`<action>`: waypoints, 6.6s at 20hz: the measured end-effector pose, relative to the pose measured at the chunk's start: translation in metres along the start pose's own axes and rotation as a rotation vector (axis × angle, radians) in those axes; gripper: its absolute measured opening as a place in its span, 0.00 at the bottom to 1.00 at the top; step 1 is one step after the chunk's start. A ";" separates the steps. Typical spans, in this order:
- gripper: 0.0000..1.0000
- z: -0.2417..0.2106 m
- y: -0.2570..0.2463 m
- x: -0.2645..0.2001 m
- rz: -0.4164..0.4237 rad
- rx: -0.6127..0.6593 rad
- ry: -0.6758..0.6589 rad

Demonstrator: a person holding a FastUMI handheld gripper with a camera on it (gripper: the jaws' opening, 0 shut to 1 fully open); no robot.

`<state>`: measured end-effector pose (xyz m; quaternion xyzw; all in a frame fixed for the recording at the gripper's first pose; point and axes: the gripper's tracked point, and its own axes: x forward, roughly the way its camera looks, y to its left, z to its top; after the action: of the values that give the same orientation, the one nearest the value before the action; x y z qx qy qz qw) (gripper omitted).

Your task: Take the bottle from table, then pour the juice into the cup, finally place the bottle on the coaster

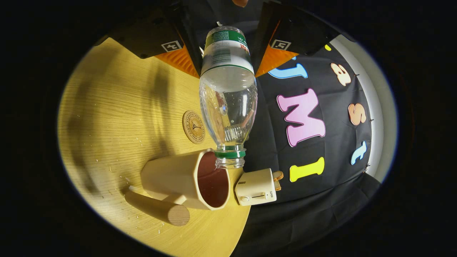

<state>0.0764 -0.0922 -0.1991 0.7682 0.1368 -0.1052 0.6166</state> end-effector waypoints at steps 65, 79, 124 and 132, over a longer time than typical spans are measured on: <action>0.75 0.016 0.040 -0.008 0.049 0.280 0.074; 0.75 0.025 0.068 -0.015 0.120 0.427 0.071; 0.75 0.017 0.087 0.018 -0.075 -1.371 -0.571; 0.75 0.014 0.103 0.063 -0.143 -1.640 -0.691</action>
<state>0.1707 -0.1212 -0.1284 0.0008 0.0232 -0.2379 0.9710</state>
